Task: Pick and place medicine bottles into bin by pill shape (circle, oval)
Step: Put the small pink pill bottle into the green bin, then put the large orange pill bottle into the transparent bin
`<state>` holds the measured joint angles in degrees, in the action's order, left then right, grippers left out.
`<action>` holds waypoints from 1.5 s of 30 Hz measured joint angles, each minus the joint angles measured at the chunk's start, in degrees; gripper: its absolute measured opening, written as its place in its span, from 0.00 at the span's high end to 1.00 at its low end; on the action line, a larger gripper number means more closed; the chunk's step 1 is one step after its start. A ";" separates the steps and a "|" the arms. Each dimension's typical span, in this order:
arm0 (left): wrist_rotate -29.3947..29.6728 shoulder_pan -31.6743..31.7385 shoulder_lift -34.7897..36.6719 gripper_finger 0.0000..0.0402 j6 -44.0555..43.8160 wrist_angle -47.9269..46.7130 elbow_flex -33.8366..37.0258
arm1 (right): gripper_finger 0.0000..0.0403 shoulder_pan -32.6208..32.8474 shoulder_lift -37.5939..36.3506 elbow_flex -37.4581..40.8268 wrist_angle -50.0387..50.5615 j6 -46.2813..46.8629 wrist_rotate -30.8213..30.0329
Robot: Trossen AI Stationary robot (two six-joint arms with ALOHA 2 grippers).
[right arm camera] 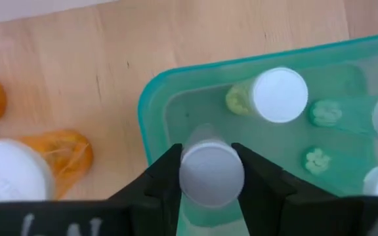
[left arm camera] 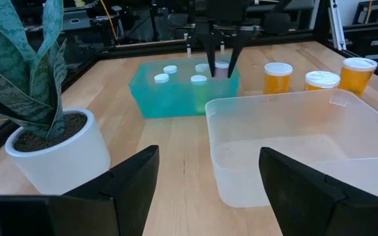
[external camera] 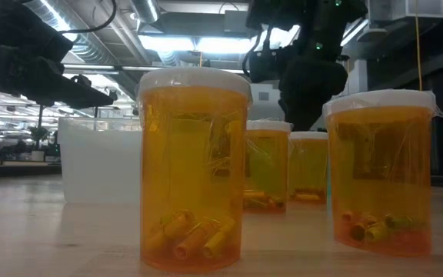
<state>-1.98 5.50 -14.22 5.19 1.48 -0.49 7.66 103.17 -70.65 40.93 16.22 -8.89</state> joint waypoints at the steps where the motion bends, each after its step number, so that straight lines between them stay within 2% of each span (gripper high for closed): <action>1: 0.00 -0.01 -0.02 0.37 0.00 0.00 0.00 | 0.67 0.00 0.01 0.00 0.05 -0.02 0.11; 9: 0.00 -0.02 -0.02 0.37 -0.02 0.00 0.00 | 0.56 0.00 -0.01 0.00 0.02 -0.02 -0.04; 20: 0.00 0.00 -0.02 0.37 -0.02 0.00 0.00 | 0.55 0.00 -0.01 -4.00 3.00 -0.17 0.05; 27: 0.00 -0.01 -0.02 0.37 -0.05 0.00 0.00 | 0.55 1.65 -0.02 -12.17 14.98 2.65 0.02; 34: -0.02 -0.01 -0.01 0.37 -0.55 0.00 0.00 | 0.56 7.60 -0.19 -17.09 37.13 3.36 3.37; 39: -0.02 0.00 -0.01 0.37 -0.59 0.02 -0.01 | 0.58 14.25 -3.72 -14.37 41.94 9.22 2.53; 45: -0.11 0.00 0.00 0.37 -0.64 0.02 -0.02 | 0.61 23.18 -15.96 -2.93 33.81 21.96 -6.19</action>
<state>-2.08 5.50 -14.22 4.55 1.49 -0.51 30.84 87.21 -73.59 74.74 38.18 -15.08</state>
